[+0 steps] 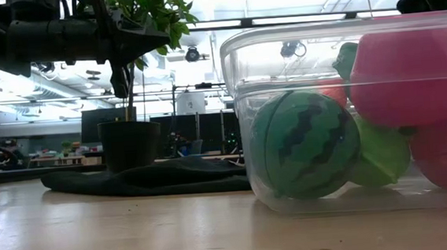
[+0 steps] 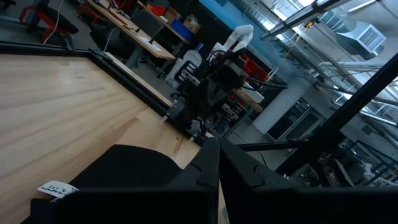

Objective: Pick and placing Produce into tupperware
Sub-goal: Return to Home Position

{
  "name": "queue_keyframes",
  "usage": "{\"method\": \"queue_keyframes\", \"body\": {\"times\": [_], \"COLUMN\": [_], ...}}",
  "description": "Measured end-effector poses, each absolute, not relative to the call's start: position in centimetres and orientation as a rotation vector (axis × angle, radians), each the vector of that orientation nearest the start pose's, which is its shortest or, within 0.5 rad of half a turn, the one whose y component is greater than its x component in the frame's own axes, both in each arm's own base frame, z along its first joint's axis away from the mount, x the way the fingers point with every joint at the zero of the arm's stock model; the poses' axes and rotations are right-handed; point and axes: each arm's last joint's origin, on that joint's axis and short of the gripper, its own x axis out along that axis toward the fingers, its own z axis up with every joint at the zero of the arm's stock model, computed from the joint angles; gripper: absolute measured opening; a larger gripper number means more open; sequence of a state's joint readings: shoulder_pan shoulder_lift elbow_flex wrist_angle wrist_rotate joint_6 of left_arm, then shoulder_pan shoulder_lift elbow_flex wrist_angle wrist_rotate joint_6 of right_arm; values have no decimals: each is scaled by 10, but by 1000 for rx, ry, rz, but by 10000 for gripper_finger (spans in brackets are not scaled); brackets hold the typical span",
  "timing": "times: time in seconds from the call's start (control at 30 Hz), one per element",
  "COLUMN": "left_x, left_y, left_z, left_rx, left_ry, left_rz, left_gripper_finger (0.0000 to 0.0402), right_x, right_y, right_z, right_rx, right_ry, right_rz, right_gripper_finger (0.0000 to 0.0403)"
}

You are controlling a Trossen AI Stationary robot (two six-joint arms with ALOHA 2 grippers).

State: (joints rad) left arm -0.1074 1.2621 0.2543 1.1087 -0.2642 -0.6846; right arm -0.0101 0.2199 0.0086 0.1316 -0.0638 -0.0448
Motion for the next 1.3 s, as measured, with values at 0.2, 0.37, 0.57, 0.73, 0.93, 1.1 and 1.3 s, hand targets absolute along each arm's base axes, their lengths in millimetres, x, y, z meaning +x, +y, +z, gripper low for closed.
{"method": "queue_keyframes", "body": {"times": [0.2,0.37,0.57,0.73,0.93,1.1,1.3], "left_x": [216,216,216,216,216,216,209], "left_y": [-16,-16,-16,-16,-16,-14,-3], "left_z": [190,189,189,190,190,191,219], "left_rx": [-663,-661,-659,-659,-634,-516,-341], "left_ry": [-147,-146,-146,-147,-145,-149,-435], "left_rz": [119,119,119,119,121,127,98], "left_gripper_finger": [9,21,5,16,19,6,5], "right_x": [111,109,110,110,110,110,110], "right_y": [0,0,0,0,0,0,0], "right_z": [170,186,184,184,183,183,183], "right_rx": [-50,-84,-75,-56,-55,-55,-55], "right_ry": [-22,-188,-159,-159,-153,-152,-152], "right_rz": [45,25,17,19,19,19,19], "right_gripper_finger": [0,0,0,1,18,25,26]}}
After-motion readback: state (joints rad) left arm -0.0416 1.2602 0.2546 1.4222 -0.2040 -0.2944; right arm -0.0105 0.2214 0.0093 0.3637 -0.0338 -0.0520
